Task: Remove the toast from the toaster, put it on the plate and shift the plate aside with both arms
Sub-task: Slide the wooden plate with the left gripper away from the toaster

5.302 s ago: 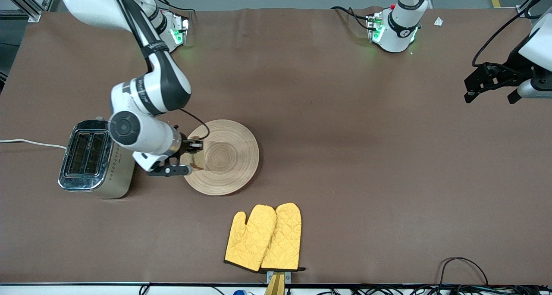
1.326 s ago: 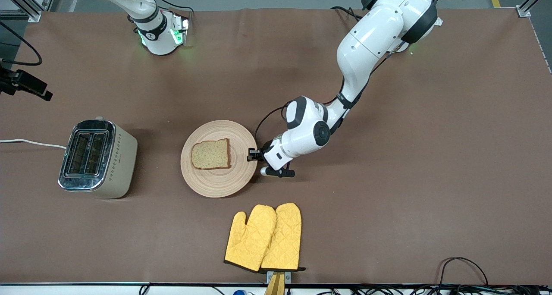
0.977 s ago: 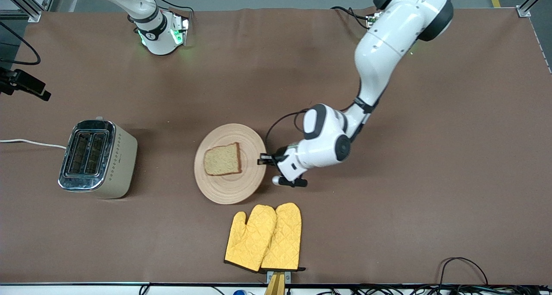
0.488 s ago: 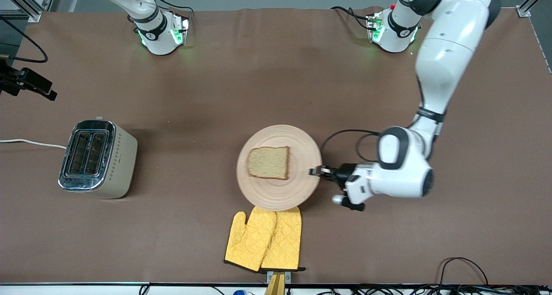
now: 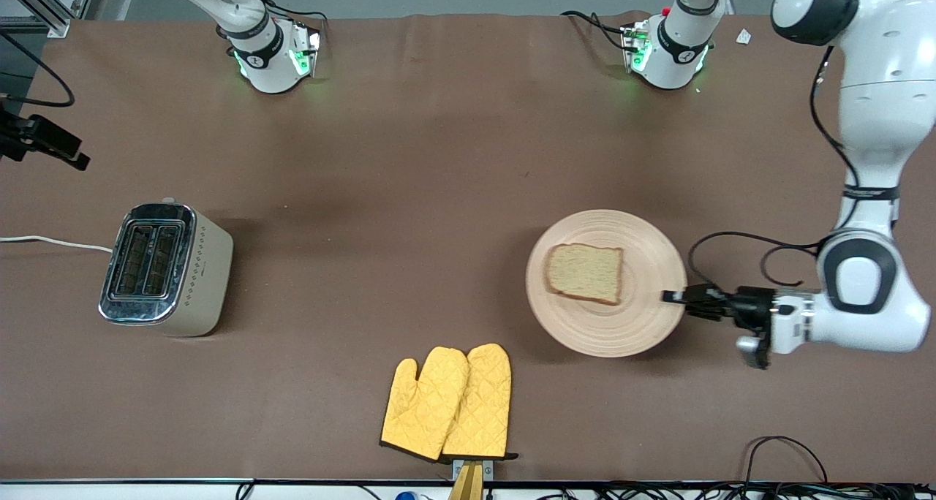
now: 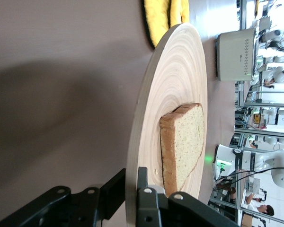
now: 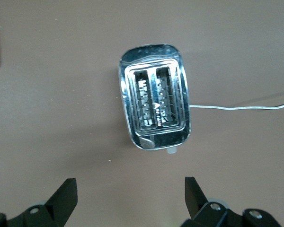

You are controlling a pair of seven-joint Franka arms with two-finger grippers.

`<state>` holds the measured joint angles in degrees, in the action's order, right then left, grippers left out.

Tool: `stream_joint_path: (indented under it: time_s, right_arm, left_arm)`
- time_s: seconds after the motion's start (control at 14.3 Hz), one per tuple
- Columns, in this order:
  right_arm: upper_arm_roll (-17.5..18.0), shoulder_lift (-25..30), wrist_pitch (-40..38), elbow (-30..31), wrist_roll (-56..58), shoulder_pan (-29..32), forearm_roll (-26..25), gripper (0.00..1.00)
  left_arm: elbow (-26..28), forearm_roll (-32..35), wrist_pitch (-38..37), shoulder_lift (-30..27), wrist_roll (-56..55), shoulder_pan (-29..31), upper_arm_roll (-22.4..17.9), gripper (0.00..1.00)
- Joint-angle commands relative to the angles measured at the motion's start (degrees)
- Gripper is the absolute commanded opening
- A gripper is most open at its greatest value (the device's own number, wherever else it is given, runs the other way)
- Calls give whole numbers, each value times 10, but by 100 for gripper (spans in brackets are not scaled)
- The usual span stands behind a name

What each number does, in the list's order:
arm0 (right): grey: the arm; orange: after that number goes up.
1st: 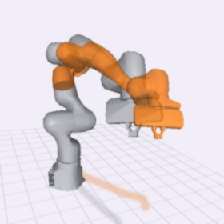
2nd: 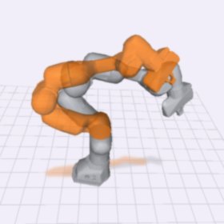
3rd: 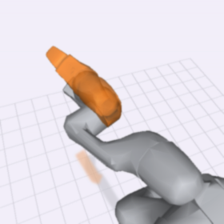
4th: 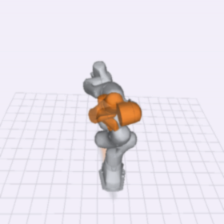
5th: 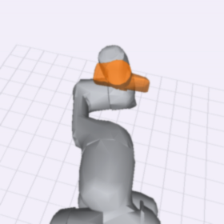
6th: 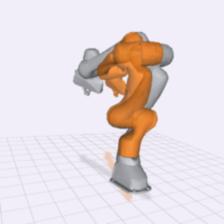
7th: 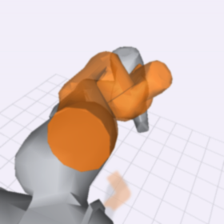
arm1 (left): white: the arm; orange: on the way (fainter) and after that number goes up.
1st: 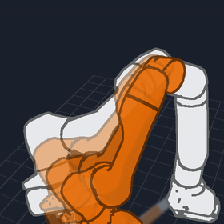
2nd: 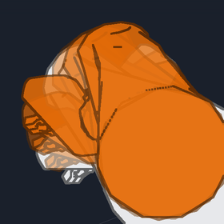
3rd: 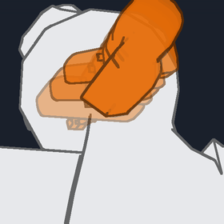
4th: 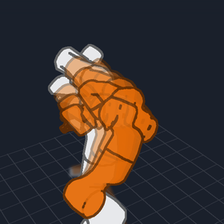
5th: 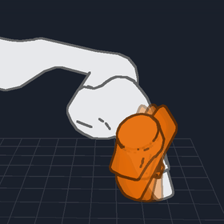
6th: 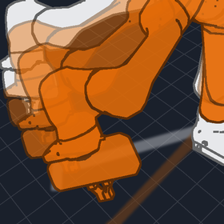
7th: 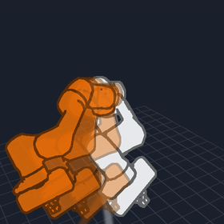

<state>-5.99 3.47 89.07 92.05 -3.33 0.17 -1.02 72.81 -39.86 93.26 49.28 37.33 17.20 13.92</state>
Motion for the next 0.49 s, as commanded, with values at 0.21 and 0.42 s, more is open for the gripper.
stream_joint_path:
  time_s: [0.21,0.42]
  right_arm:
    - [12,10,-1,8,21,16,-7,100]
    - [13,11,-2,6,25,8,-7,100]
  left_arm:
    - [-36,17,-48,60,58,95,-18,0]
    - [-36,17,-61,85,58,123,-18,0]
